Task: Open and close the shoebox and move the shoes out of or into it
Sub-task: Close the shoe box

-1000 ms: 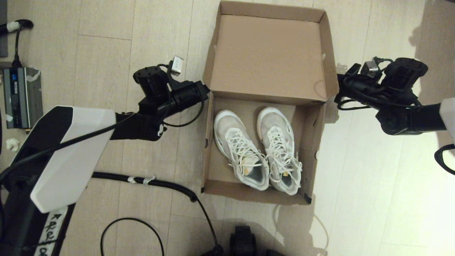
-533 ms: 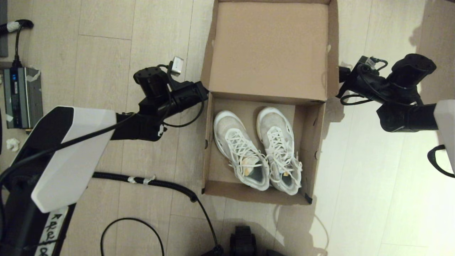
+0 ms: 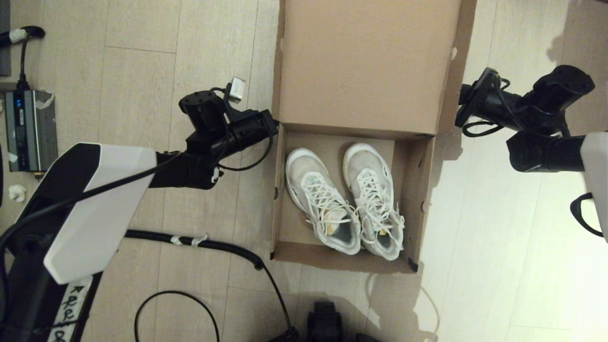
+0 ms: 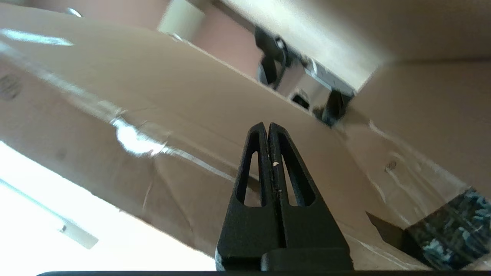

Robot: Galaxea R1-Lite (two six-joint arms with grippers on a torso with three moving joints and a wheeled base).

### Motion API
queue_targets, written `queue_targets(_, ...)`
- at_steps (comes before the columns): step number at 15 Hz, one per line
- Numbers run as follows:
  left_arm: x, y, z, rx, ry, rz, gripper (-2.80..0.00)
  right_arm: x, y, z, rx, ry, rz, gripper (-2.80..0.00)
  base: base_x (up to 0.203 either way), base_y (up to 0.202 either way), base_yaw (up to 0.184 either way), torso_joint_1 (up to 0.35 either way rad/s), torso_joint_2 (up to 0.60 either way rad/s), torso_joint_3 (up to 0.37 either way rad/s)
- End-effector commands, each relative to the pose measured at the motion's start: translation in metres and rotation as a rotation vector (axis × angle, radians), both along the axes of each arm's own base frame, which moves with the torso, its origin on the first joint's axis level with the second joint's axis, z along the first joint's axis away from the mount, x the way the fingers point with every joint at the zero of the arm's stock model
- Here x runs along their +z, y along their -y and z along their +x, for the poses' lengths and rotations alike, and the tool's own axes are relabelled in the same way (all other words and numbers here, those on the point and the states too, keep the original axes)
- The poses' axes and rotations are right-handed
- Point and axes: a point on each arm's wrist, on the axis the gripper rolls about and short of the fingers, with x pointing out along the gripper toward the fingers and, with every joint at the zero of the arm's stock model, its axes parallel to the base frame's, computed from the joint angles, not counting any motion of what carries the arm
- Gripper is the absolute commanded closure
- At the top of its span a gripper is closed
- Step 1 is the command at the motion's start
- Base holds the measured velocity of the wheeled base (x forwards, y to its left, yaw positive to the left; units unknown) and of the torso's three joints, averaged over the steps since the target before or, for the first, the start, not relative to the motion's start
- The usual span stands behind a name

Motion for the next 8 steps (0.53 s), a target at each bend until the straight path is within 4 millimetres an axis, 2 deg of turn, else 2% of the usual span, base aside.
queue_targets(1, -0.003, 0.001, 0.001, -0.007, -0.004, 0.001, 0.0, 0.008, -0.001, -0.005, 0.021, 0.013, -0.012, 0.0, 0.0, 0.0, 0.0, 0.0, 0.0, 0.0)
queue_targets(8, -0.002, 0.003, 0.0, -0.008, -0.002, 0.001, 0.0, 0.045, -0.007, -0.037, 0.13, 0.147, -0.138, 0.0, 0.0, 0.0, 0.0, 0.0, 0.0, 0.0)
